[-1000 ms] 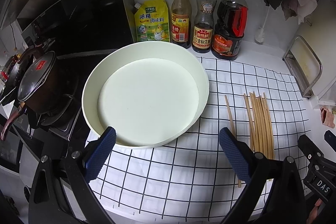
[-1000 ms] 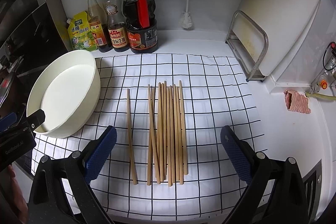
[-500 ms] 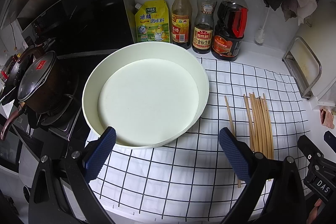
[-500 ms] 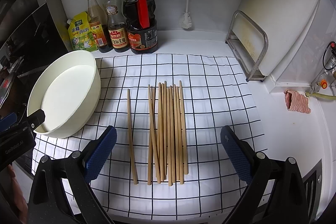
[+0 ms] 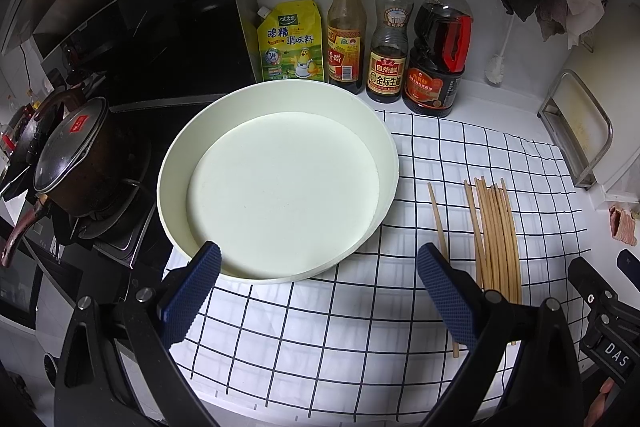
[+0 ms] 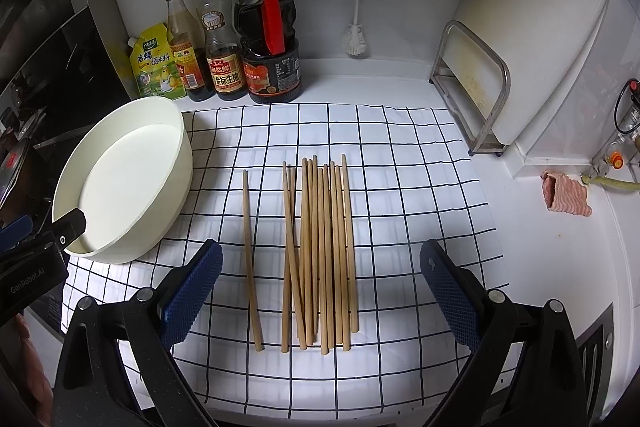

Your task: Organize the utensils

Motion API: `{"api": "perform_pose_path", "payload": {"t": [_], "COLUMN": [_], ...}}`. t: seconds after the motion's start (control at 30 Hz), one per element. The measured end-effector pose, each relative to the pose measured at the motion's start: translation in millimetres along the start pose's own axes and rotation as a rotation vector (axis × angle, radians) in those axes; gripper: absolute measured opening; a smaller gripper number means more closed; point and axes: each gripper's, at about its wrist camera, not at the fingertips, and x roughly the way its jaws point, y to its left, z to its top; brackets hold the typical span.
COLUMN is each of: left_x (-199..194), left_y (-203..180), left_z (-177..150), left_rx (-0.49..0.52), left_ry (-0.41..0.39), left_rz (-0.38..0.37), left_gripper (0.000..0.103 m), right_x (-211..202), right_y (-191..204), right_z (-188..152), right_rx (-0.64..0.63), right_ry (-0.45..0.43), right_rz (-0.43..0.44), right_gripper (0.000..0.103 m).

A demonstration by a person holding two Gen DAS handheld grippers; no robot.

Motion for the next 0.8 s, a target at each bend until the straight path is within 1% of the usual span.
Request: {"api": "perform_pose_path", "payload": {"t": [0.8], "left_x": [1.1], "left_y": [-0.8], "left_z": [0.0], "left_rx": [-0.001], "left_ry": [0.005], "left_rz": [-0.001], "left_gripper": [0.097], "right_x": [1.6], "right_y": [0.7], "right_z": [0.0], "right_rx": [0.003], "right_ry": [0.007], "right_rz": [0.005], "right_gripper": [0.095]}}
